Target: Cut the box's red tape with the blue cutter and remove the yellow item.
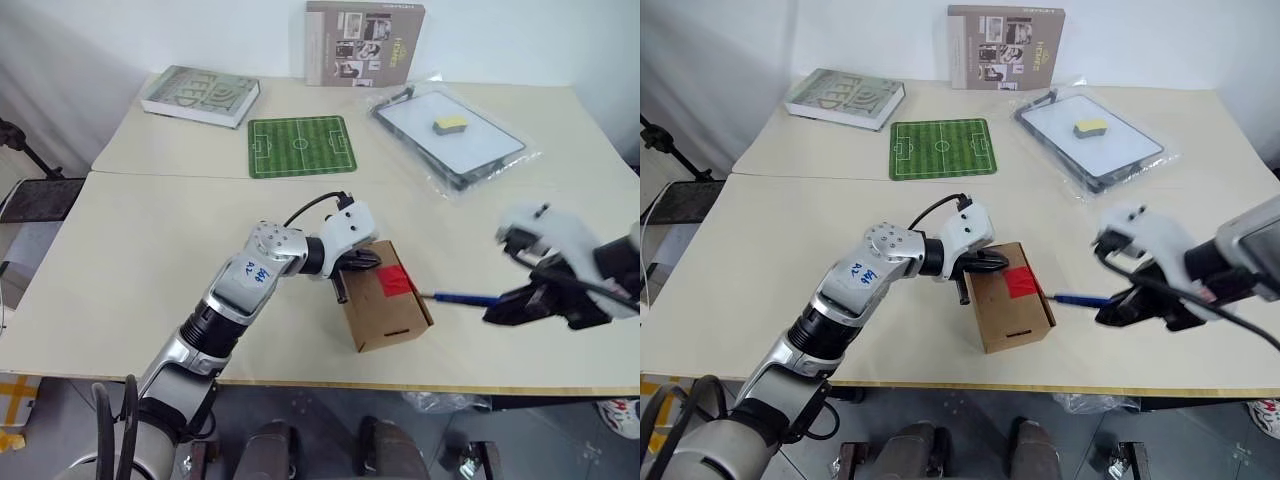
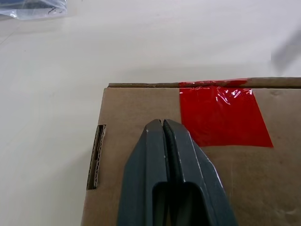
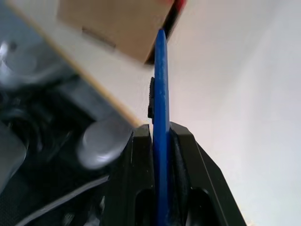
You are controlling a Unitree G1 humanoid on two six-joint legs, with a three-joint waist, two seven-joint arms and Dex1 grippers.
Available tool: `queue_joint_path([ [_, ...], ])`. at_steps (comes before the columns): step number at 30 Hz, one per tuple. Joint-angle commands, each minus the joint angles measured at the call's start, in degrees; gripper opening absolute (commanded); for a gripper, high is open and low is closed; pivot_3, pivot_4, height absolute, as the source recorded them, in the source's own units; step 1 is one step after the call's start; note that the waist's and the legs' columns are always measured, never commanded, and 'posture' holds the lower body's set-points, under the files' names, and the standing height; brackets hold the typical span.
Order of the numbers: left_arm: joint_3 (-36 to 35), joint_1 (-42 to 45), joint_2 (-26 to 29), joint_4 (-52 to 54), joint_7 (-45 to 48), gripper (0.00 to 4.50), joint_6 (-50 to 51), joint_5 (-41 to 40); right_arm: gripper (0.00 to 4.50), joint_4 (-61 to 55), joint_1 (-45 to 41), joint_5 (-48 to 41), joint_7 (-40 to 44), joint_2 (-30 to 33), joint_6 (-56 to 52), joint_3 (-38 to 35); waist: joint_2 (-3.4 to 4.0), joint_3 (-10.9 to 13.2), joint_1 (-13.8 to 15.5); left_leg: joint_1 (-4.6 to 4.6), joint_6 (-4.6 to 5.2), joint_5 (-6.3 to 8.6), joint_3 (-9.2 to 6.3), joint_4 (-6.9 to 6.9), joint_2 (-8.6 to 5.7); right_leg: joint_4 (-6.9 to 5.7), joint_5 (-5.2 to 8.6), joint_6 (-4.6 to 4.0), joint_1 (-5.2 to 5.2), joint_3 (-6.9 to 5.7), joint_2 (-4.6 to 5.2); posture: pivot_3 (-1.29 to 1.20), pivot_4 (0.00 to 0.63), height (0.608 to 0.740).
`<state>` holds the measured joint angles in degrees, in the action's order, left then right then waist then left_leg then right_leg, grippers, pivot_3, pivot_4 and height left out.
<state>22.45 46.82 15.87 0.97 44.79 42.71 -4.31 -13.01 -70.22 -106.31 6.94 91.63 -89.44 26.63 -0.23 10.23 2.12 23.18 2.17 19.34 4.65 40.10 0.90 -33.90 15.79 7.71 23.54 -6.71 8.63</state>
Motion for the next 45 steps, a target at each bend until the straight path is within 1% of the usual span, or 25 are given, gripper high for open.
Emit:
queue_joint_path([
  [1, 0.99, -0.23, 0.11, -4.60, -0.46, 0.06, 0.35, 1.11, 0.14, -0.94, 8.54, 10.40, -0.21, 0.26, 9.91, -11.30, -0.04, -0.02, 0.08, -0.02, 0.00, 0.00, 0.02, 0.02, 0.00, -0.01, -0.01, 0.01, 0.00, 0.02, 0.00, 0.00, 0.150, 0.740],
  [2, 0.60, 0.02, -0.03, -5.04, -0.53, 0.06, 0.01, 0.99, 0.14, -1.89, 12.21, 13.35, -0.06, -0.35, 12.51, -14.43, -0.05, -0.03, 0.16, -0.04, 0.00, 0.00, 0.04, 0.04, -0.01, -0.02, -0.03, 0.03, -0.03, 0.02, 0.00, 0.00, 0.150, 0.740],
  [3, -0.46, 0.49, -0.19, -5.52, -0.75, 0.06, -0.26, 0.61, 0.14, -3.32, 18.75, 17.18, 0.59, -1.65, 16.44, -18.42, -0.06, -0.04, 0.26, -0.04, 0.00, 0.00, 0.07, 0.07, -0.01, -0.03, -0.06, 0.06, -0.04, 0.03, 0.00, 0.00, 0.150, 0.740],
  [4, -1.62, 0.89, -0.39, -5.99, -1.07, 0.06, -0.72, 0.25, 0.14, -4.72, 25.71, 21.38, 1.43, -3.68, 20.51, -22.99, -0.08, -0.05, 0.34, -0.04, 0.01, -0.02, 0.13, 0.08, -0.03, -0.04, -0.10, 0.13, -0.03, 0.09, 0.02, 0.00, 0.150, 0.740],
  [6, -3.32, 1.45, -0.53, -6.76, -1.34, 0.06, -1.73, -0.21, 0.14, -6.97, 36.75, 28.86, 3.12, -7.75, 26.53, -30.72, -0.15, -0.08, 0.57, -0.04, 0.02, -0.03, 0.48, 0.14, -0.04, -0.05, -0.16, 0.17, -0.07, 0.08, -0.01, 0.00, 0.150, 0.740],
  [7, -5.20, 2.04, -0.78, -6.93, -1.32, 0.06, -1.54, -1.32, 0.14, -6.19, 43.28, 33.60, 3.60, -11.08, 30.64, -33.15, -0.15, -0.09, 0.66, -0.03, 0.05, -0.05, 0.59, 0.15, -0.05, -0.11, -0.17, 0.19, 0.00, 0.15, 0.02, 0.00, 0.150, 0.740],
  [9, -9.09, 3.21, -1.37, -7.14, -1.31, 0.06, -1.61, -3.87, 0.14, -4.13, 54.04, 43.87, 6.36, -18.10, 40.95, -35.83, -0.22, -0.09, 0.87, -0.03, 0.04, -0.07, 0.65, 0.16, -0.11, -0.09, -0.18, 0.21, -0.03, 0.08, -0.05, 0.00, 0.150, 0.740],
  [10, -10.55, 3.57, -1.59, -6.97, -1.13, 0.06, -0.94, -5.16, 0.14, -2.87, 57.36, 47.75, 7.42, -21.11, 44.78, -36.40, -0.22, -0.09, 1.00, 0.01, 0.04, -0.07, 0.66, 0.17, -0.13, -0.13, -0.18, 0.21, 0.03, 0.10, -0.03, 0.00, 0.150, 0.740],
  [11, -11.32, 3.76, -1.64, -7.00, -0.96, 0.06, -0.60, -5.90, 0.14, -2.28, 59.05, 50.58, 8.43, -23.23, 47.12, -36.87, -0.22, -0.09, 1.08, 0.02, 0.04, -0.10, 0.65, 0.16, -0.18, -0.14, -0.19, 0.24, 0.03, 0.10, -0.03, 0.00, 0.150, 0.740],
  [12, -12.88, 3.92, -1.43, -6.10, -0.17, 0.06, 1.16, -7.81, 0.14, 1.20, 60.16, 54.19, 9.49, -26.79, 50.88, -36.01, -0.15, -0.07, 0.98, 0.04, 0.03, -0.10, 0.67, 0.15, -0.23, -0.12, -0.20, 0.25, 0.05, 0.09, -0.04, 0.00, 0.150, 0.740],
  [14, -15.68, 3.63, -0.24, -3.74, 1.91, 0.06, 6.07, -11.94, 0.14, 8.89, 60.09, 60.04, 12.02, -32.23, 54.99, -33.28, -0.15, -0.07, 0.70, 0.03, 0.03, -0.11, 0.71, 0.15, -0.32, -0.12, -0.21, 0.28, 0.06, 0.12, -0.05, 0.00, 0.150, 0.740],
  [16, -16.51, 2.20, 1.70, -1.79, 3.45, 0.06, 8.98, -14.16, 0.14, 13.62, 58.99, 64.66, 13.27, -35.61, 57.49, -32.58, -0.14, -0.07, 0.29, 0.00, 0.00, -0.13, 0.71, 0.15, -0.31, -0.12, -0.22, 0.28, 0.05, 0.14, -0.08, 0.00, 0.150, 0.740],
  [17, -16.10, 1.07, 3.28, -0.55, 4.29, 0.02, 10.35, -14.80, 0.49, 15.38, 58.30, 66.13, 13.25, -37.05, 58.06, -33.10, -0.11, -0.07, 0.09, -0.01, -0.03, -0.14, 0.69, 0.14, -0.28, -0.13, -0.21, 0.27, 0.05, 0.13, -0.11, 0.00, 0.150, 0.740],
  [18, -15.40, -0.48, 5.34, 1.00, 5.27, 0.02, 10.84, -14.96, 0.49, 16.60, 57.73, 66.78, 13.43, -38.11, 57.59, -33.75, -0.08, -0.07, -0.18, -0.02, -0.05, -0.16, 0.69, 0.12, -0.27, -0.14, -0.21, 0.26, 0.06, 0.14, -0.12, 0.00, 0.150, 0.740],
  [20, -15.19, -3.62, 9.14, 4.30, 6.63, 0.02, 13.36, -16.37, 0.49, 17.21, 57.56, 68.94, 14.55, -39.25, 58.48, -34.75, 0.11, -0.07, -0.97, -0.09, -0.11, -0.19, 0.68, 0.00, -0.24, -0.15, -0.20, 0.24, 0.05, 0.16, -0.12, 0.00, 0.150, 0.740],
  [24, -17.16, -8.39, 14.92, 9.99, 9.46, 0.02, 18.93, -21.81, 0.49, 13.59, 57.32, 70.83, 16.24, -39.28, 57.06, -36.87, 0.14, -0.05, -0.94, -0.23, -0.17, -0.22, 0.69, -0.06, -0.11, -0.22, -0.16, 0.18, 0.05, 0.25, -0.18, 0.00, 0.150, 0.740],
  [26, -19.21, -11.13, 17.22, 12.43, 9.97, 0.00, 22.35, -25.03, 0.87, 10.82, 57.05, 70.42, 17.33, -39.00, 55.19, -38.19, 0.14, -0.05, -0.90, -0.25, -0.17, -0.22, 0.66, -0.04, -0.07, -0.25, -0.16, 0.18, 0.05, 0.35, -0.17, 0.00, 0.150, 0.740],
  [27, -19.74, -12.45, 18.21, 13.36, 9.91, 0.00, 22.82, -25.83, 0.91, 9.80, 56.91, 70.26, 17.88, -38.88, 54.05, -38.56, 0.14, -0.05, -0.89, -0.30, -0.17, -0.22, 0.64, -0.04, -0.05, -0.27, -0.16, 0.18, 0.05, 0.41, -0.16, 0.00, 0.150, 0.740],
  [29, -19.91, -14.15, 19.22, 13.84, 8.84, 0.00, 22.74, -26.00, 1.38, 8.98, 56.77, 70.71, 18.68, -38.96, 52.46, -39.01, 0.14, -0.05, -0.66, -0.33, -0.17, -0.22, 0.64, -0.04, -0.04, -0.28, -0.16, 0.18, 0.04, 0.44, -0.16, 0.00, 0.150, 0.740],
  [34, -19.88, -15.44, 18.76, 13.67, 5.89, 0.00, 21.66, -25.87, 3.09, 10.09, 56.32, 73.19, 20.48, -38.92, 49.74, -38.94, 0.13, -0.05, -0.46, -0.34, -0.16, -0.22, 0.67, -0.02, -0.11, -0.26, -0.17, 0.19, -0.04, 0.44, -0.08, 0.00, 0.150, 0.740],
  [38, -21.55, -16.05, 16.84, 13.97, 3.20, 0.00, 22.18, -26.97, 4.45, 7.33, 55.37, 74.31, 20.64, -39.10, 49.36, -40.04, 0.13, -0.05, -0.72, -0.36, -0.16, -0.22, 0.68, -0.04, -0.15, -0.29, -0.17, 0.19, -0.03, 0.45, -0.10, 0.00, 0.150, 0.740],
  [40, -21.41, -17.31, 16.51, 14.21, 2.54, 0.00, 22.11, -27.17, 4.45, 5.49, 54.10, 75.28, 20.43, -39.21, 49.63, -39.24, 0.14, -0.05, -0.83, -0.37, -0.17, -0.22, 0.68, -0.04, -0.15, -0.30, -0.17, 0.19, -0.02, 0.46, -0.10, 0.00, 0.150, 0.740],
  [42, -20.57, -18.76, 15.99, 14.71, 1.90, 0.00, 21.52, -27.12, 4.45, 4.65, 51.95, 75.36, 21.38, -39.44, 47.80, -36.91, 0.14, -0.05, -1.14, -0.50, -0.16, -0.22, 0.66, -0.13, -0.17, -0.33, -0.17, 0.19, 0.02, 0.62, -0.12, 0.00, 0.150, 0.740],
  [45, -20.14, -19.40, 13.03, 14.47, 0.22, 0.00, 21.31, -27.67, 4.45, 4.62, 45.57, 75.39, 23.37, -42.21, 45.02, -31.44, 0.12, -0.04, -1.21, -0.71, -0.17, -0.21, 0.69, -0.20, -0.17, -0.39, -0.15, 0.16, -0.05, 0.69, -0.15, 0.00, 0.150, 0.740],
])
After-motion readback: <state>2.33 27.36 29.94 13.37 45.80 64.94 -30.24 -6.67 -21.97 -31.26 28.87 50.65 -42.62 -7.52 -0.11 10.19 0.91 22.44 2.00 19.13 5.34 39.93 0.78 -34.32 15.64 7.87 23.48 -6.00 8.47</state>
